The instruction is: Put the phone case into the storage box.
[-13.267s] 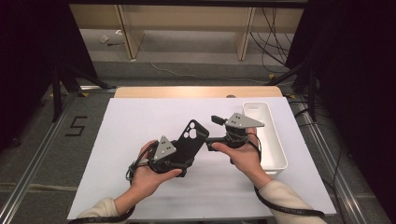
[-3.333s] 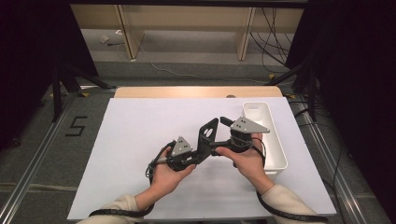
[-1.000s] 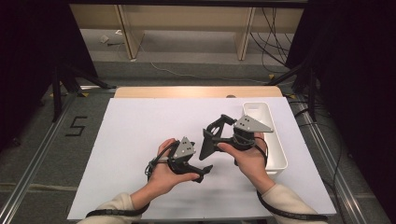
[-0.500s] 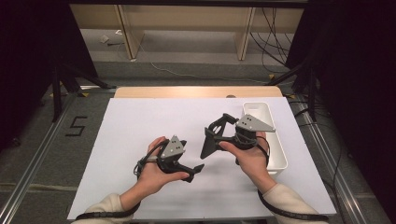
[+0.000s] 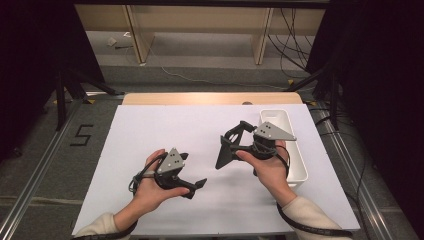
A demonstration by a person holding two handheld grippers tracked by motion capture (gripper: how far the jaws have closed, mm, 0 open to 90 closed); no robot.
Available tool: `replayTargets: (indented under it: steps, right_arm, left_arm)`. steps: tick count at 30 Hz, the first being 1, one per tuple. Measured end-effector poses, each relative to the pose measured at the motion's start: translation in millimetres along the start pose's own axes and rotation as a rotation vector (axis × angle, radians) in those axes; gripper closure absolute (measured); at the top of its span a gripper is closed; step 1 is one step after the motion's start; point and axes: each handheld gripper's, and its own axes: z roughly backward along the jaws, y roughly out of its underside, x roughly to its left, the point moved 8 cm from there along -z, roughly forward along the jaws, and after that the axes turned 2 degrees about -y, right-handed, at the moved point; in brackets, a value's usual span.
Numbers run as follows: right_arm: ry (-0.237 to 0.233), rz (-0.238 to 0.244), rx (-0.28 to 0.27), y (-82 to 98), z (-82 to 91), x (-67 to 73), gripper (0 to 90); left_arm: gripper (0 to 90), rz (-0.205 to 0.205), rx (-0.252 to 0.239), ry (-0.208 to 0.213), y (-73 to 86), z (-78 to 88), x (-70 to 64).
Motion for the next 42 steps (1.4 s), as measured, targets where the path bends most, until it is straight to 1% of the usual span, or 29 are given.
replayTargets:
  steps: [4,8,12,15,21,36,42]
  right_arm:
    - [-0.001,0.004,-0.001,-0.2,-0.2,0.0,14.3]
    - [0.001,0.006,0.001,0.4,-0.2,-0.7,14.3]
    - [0.002,0.002,0.005,-0.4,1.3,-0.9,14.3]
    - [0.002,0.007,-0.003,-1.9,1.5,-1.4,14.3]
    - [0.006,0.001,-0.003,-2.1,2.2,-2.8,14.3]
    - [0.012,0.003,-0.004,-4.4,5.2,-6.7,14.4]
    - [0.017,-0.002,-0.011,-6.7,7.0,-9.7,14.4]
  left_arm:
    - [0.0,-0.003,-0.003,-0.011,3.1,7.2,4.2]
    - [0.0,-0.009,0.007,-0.022,8.6,13.8,8.6]
    - [0.0,0.001,0.004,-0.038,11.6,19.6,14.2]
    - [0.0,0.003,0.003,-0.047,13.4,23.3,17.3]
    - [0.0,0.002,0.012,-0.059,18.9,28.9,21.7]
    - [0.0,0.013,0.003,-0.094,24.4,41.8,31.0]
    - [0.0,0.012,0.008,-0.108,27.4,46.0,34.4]
